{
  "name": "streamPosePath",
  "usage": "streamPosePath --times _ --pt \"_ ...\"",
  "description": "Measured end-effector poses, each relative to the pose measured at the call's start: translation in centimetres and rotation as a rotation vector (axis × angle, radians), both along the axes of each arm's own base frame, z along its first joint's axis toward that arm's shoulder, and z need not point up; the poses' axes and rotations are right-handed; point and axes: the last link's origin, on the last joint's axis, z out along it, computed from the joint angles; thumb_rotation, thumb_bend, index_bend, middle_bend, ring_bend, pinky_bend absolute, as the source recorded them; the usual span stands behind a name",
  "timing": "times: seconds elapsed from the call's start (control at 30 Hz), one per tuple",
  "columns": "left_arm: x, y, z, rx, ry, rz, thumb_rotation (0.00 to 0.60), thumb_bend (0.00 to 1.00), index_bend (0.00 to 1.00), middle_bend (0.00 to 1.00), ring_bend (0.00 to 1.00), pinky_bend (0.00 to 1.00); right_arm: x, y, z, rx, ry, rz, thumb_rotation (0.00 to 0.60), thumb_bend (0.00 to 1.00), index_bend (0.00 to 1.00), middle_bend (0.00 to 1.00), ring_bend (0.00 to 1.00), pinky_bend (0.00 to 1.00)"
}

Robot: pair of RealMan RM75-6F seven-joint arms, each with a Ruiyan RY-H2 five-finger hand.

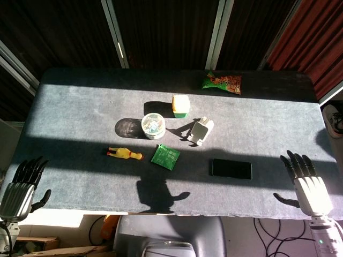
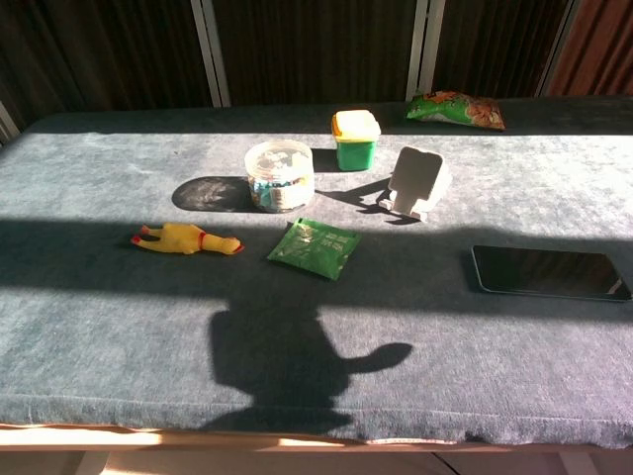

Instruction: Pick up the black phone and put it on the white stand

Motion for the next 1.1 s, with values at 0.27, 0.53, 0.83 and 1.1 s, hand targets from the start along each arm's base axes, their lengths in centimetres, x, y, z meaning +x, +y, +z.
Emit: streamPosePath --times 0.27,0.53,0.83,1.1 --pt "-0.2 0.4 0.0 -0.004 -0.006 0.018 0.6 0.35 0.0 0.0 0.0 0.0 0.0 -1.0 -0.9 0.06 -0.035 -0.016 0.6 0.13 0.0 0.0 0.0 0.0" --pt "-0.3 0.6 0.5 0.001 -0.021 0.017 0.6 0.36 0.0 0.0 0.0 0.0 0.0 -5.1 -3.5 0.227 -0.093 -0.094 0.6 0.13 0.0 0.01 0.0 0.0" --pt "-0.4 0.6 0.7 -0.003 -0.021 0.022 0.6 0.36 0.0 0.0 0.0 0.0 1.5 -10.4 -6.9 0.411 -0.144 -0.173 0.6 0.13 0.15 0.15 0.0 0.0" --pt "-0.2 0.5 0.5 -0.014 -0.02 0.012 0.6 0.36 0.0 0.0 0.0 0.0 2.0 -12.4 -8.6 0.461 -0.168 -0.241 0.6 0.13 0.3 0.25 0.0 0.0"
